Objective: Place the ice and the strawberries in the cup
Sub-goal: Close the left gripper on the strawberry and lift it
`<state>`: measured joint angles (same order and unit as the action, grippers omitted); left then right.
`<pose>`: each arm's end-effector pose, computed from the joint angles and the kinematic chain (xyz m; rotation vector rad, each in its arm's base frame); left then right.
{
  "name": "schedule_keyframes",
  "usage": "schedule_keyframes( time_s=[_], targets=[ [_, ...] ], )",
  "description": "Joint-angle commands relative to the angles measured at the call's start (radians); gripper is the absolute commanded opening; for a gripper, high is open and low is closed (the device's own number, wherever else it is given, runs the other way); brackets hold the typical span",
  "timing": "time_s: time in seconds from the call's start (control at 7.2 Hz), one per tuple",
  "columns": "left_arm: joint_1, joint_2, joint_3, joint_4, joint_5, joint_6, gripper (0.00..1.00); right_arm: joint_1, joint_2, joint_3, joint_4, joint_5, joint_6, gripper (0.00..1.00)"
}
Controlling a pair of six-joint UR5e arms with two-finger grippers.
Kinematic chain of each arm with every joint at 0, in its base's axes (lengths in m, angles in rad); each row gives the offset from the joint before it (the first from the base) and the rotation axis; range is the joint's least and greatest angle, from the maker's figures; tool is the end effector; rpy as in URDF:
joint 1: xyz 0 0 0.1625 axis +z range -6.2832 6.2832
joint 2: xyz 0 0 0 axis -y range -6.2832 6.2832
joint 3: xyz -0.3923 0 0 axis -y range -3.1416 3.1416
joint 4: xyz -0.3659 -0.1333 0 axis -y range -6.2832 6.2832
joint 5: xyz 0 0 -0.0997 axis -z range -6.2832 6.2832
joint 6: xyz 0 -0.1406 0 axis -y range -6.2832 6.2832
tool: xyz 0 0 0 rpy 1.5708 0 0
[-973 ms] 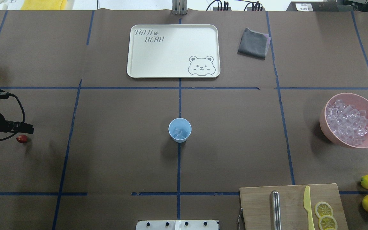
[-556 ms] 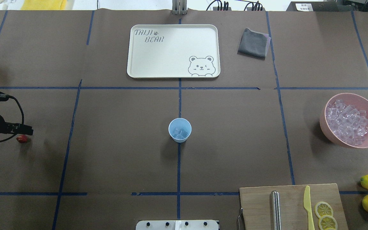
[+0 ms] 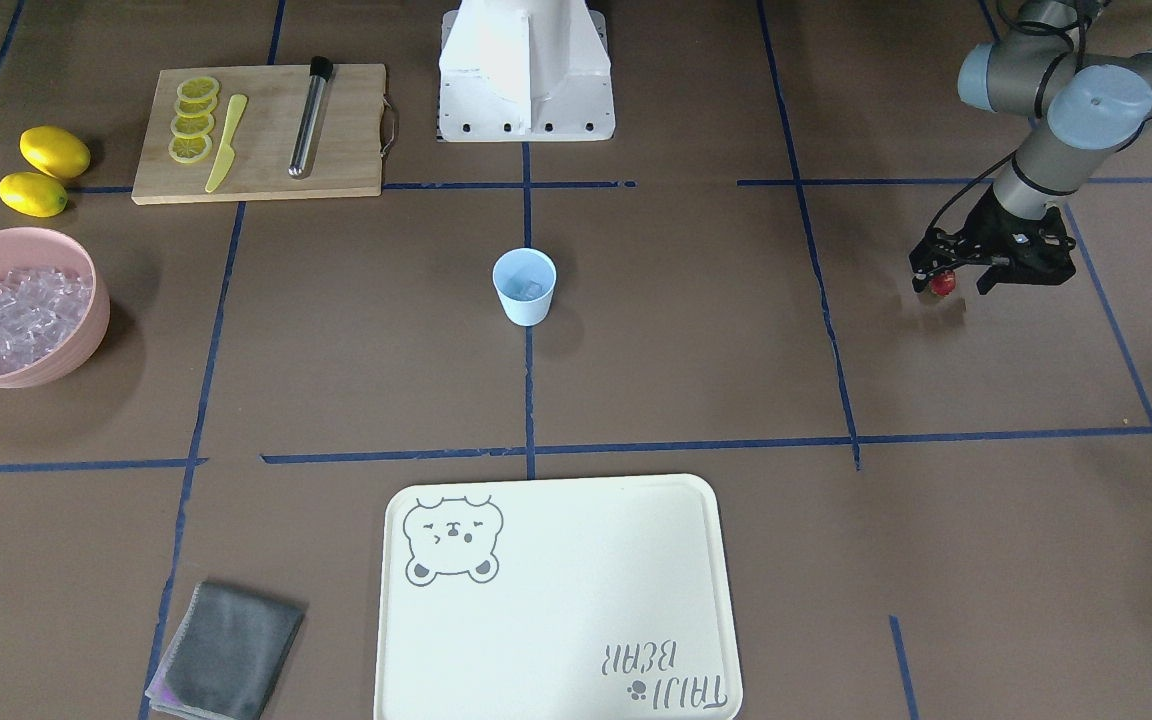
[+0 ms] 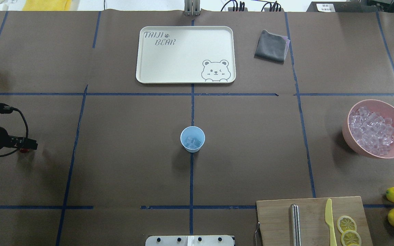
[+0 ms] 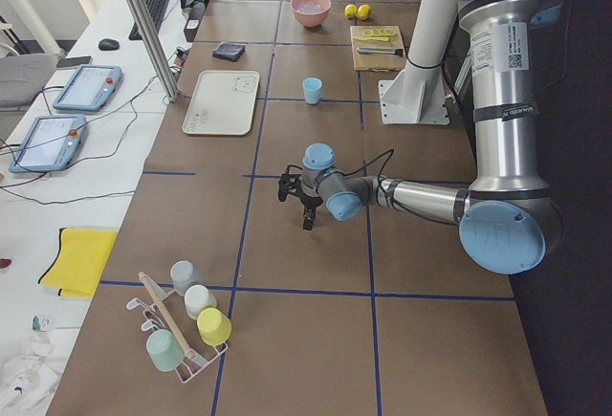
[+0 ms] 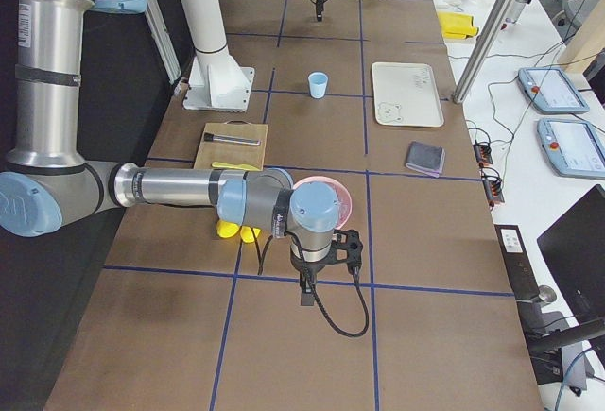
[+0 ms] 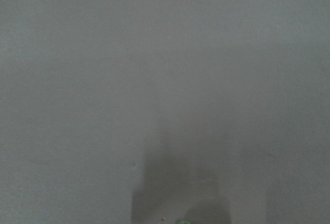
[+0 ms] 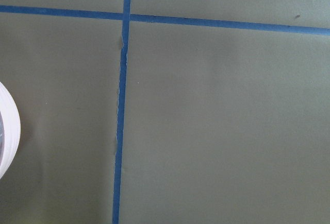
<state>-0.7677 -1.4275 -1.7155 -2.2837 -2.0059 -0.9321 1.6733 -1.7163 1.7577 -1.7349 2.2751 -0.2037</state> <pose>0.2858 -0.3788 0.5813 0.1368 0.8045 0.0336 0.0824 -0.3881 0.6541 -0.0089 -0.7131 -0.0537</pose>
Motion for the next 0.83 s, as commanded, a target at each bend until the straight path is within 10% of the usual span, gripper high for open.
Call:
schedule_keyframes(
  time_s=[0.0,0.14,0.42,0.69],
  targets=[
    [0.024,-0.001,0.0,0.0,-0.001,-0.002,0.95,0.0,0.001,-0.001,0.0,0.0,0.001,1.0],
    [0.024,0.001,-0.001,0.0,-0.001,-0.002,0.83,0.0,0.001,0.0,0.0,0.0,0.001,1.0],
    [0.021,0.005,-0.013,0.001,-0.002,-0.001,0.24,0.0,0.001,0.0,0.0,0.0,0.001,1.0],
    [0.01,0.021,-0.051,0.006,-0.058,0.004,0.07,0.0,0.001,0.0,0.0,0.0,0.001,1.0]
  ],
)
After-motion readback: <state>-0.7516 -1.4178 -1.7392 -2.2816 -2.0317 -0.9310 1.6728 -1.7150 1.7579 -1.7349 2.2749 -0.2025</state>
